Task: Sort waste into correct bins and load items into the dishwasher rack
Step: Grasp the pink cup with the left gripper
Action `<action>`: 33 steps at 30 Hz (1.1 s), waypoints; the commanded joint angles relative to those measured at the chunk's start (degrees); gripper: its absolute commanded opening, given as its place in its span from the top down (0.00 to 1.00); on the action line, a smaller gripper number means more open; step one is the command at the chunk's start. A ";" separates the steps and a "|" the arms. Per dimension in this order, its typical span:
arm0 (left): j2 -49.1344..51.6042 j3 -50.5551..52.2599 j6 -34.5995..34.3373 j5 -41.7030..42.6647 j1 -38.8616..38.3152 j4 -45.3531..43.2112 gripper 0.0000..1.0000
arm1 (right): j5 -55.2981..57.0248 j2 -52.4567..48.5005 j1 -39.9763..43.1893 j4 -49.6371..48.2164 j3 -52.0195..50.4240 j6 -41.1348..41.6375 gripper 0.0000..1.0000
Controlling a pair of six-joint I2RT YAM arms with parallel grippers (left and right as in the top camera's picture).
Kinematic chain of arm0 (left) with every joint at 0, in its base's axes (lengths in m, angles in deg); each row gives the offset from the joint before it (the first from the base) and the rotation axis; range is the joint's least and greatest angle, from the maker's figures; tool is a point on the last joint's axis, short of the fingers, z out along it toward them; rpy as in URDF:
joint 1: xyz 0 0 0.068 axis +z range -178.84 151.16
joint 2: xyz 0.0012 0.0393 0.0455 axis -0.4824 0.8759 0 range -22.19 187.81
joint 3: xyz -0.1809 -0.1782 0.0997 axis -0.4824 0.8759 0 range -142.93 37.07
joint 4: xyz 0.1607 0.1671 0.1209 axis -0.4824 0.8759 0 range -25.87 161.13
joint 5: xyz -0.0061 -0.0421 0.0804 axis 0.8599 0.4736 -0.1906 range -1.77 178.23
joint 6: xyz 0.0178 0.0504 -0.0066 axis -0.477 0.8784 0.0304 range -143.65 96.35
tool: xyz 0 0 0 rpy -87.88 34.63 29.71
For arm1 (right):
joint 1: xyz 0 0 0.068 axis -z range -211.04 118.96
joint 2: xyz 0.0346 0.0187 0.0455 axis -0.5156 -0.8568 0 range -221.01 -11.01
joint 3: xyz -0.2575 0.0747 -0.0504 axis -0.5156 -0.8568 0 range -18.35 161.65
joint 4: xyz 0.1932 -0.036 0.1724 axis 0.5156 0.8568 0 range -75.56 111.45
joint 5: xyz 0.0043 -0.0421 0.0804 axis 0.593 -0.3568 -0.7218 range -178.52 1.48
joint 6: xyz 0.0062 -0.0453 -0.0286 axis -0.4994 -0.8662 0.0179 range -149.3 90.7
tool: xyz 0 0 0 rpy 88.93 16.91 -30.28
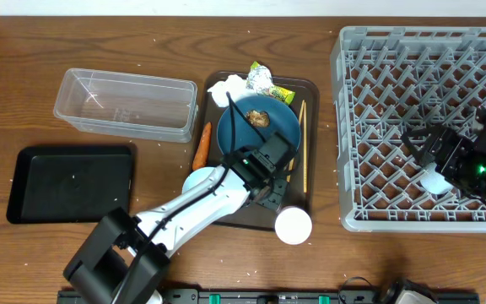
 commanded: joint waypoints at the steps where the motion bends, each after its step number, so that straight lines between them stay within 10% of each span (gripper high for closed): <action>1: -1.55 0.00 -0.55 -2.47 -0.46 0.39 0.36 | 0.39 0.00 -0.26 0.50 0.94 -1.36 0.05; 16: -17.81 -1.86 -0.11 -3.02 -0.92 4.90 0.24 | 0.68 0.00 -0.26 1.33 0.94 -2.16 0.05; 27: -5.92 -0.52 -1.44 -2.10 -6.69 2.78 0.26 | 0.68 0.00 -0.26 1.53 0.94 -2.14 0.05; 33: 1.09 -0.55 -1.38 -0.46 -7.04 -0.11 0.74 | 0.68 0.00 -0.26 1.75 0.94 -2.12 0.05</action>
